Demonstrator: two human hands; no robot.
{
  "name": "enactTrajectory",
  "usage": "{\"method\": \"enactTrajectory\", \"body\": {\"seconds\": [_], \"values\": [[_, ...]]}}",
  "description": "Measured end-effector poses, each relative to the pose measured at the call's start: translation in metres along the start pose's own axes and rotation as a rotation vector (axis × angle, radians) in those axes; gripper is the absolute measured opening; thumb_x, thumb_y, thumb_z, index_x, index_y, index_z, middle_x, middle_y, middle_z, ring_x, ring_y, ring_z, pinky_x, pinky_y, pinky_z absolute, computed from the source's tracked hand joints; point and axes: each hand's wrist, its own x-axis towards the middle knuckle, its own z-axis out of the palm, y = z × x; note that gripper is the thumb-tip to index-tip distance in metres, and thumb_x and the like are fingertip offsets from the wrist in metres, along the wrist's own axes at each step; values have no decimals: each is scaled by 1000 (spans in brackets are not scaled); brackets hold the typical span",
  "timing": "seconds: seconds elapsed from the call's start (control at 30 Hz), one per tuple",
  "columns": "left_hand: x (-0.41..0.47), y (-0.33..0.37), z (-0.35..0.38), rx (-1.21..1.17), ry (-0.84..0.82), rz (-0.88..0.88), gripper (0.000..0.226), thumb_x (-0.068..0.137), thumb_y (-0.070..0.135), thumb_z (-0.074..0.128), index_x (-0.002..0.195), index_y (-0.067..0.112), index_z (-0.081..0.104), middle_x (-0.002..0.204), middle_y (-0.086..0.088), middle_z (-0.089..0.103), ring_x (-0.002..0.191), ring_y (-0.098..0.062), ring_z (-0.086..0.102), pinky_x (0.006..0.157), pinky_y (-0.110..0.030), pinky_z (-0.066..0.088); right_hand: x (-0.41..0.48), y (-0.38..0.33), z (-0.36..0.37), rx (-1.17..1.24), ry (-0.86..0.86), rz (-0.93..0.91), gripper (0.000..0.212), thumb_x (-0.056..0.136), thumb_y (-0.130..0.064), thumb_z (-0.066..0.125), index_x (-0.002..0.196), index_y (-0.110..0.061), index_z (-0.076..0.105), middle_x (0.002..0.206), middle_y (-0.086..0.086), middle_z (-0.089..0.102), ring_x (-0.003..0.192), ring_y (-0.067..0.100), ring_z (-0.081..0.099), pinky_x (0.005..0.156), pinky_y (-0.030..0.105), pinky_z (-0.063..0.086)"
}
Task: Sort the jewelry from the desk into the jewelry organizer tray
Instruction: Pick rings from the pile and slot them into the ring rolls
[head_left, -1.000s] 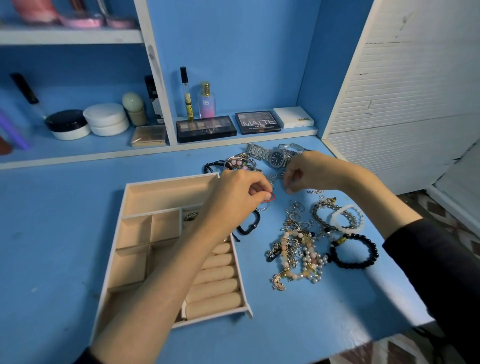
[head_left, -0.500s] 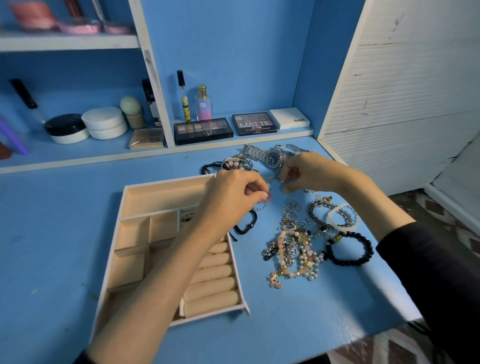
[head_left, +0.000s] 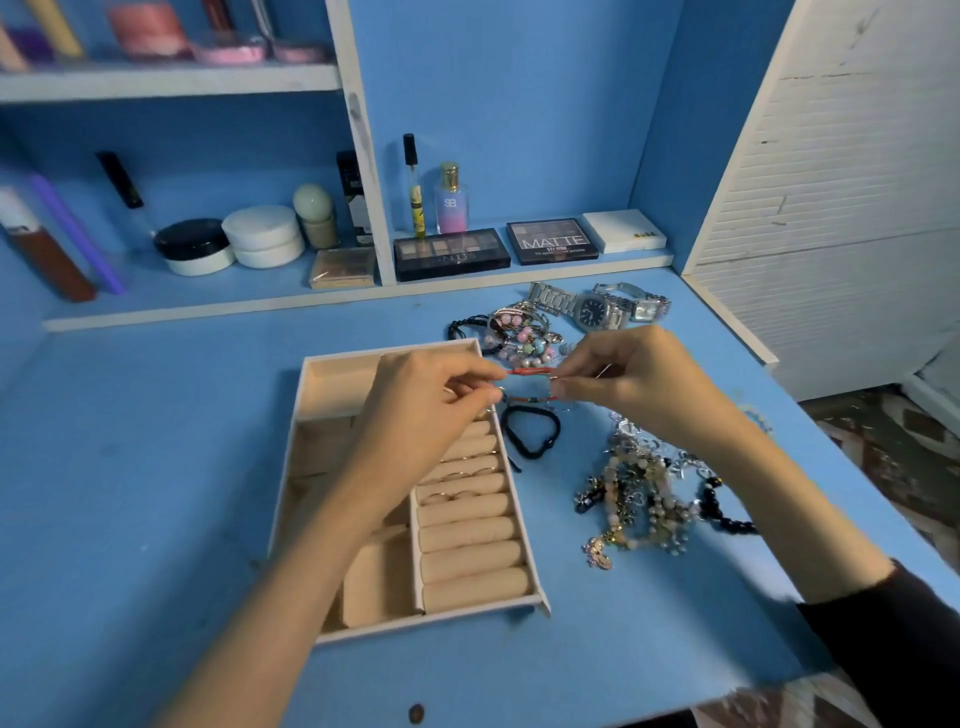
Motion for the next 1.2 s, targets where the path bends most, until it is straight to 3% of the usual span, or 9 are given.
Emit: {"method": "enactTrajectory", "body": {"seconds": [0.2, 0.33, 0.67, 0.83, 1.1, 1.2], "values": [[-27, -21, -25, 18, 124, -6, 14, 73, 16, 74, 78, 29, 73, 75, 20, 67, 72, -2, 62, 66, -12, 51, -22, -28, 29, 89, -174, -56, 8, 74, -12, 75, 68, -15, 71, 65, -2, 70, 56, 1, 55, 56, 11, 42], [-38, -25, -26, 44, 174, 35, 14, 73, 14, 76, 75, 27, 73, 73, 17, 65, 68, -5, 56, 60, -9, 42, -31, -35, 38, -4, -220, -97, 9, 74, -10, 74, 67, -12, 69, 63, -2, 65, 54, 3, 51, 51, 10, 37], [-45, -28, -22, 35, 177, 72, 10, 75, 20, 74, 80, 28, 72, 69, 24, 58, 63, 2, 52, 58, -5, 38, -36, -38, 44, -315, -220, -260, 6, 72, -6, 73, 69, -11, 72, 61, -19, 50, 65, -7, 50, 59, 2, 34], [-46, -30, -22, 19, 179, 84, 9, 75, 17, 74, 82, 23, 73, 70, 23, 58, 63, 3, 52, 57, -5, 38, -34, -42, 38, -330, -264, -274, 4, 77, -14, 72, 75, -13, 75, 62, -17, 53, 62, -7, 50, 58, 3, 34], [-46, -32, -22, 3, 184, 75, 8, 75, 18, 74, 81, 23, 73, 71, 20, 60, 61, 1, 52, 56, -6, 37, -30, -37, 41, -224, -270, -177, 3, 77, -14, 72, 75, -16, 73, 68, -5, 68, 64, 0, 56, 58, 7, 39], [-46, -32, -22, 16, 180, 85, 8, 75, 17, 74, 81, 24, 73, 70, 20, 59, 61, 2, 51, 57, -6, 37, -29, -36, 41, -208, -280, -184, 3, 75, -11, 73, 73, -13, 72, 67, -8, 66, 65, 1, 57, 57, 7, 38]]}}
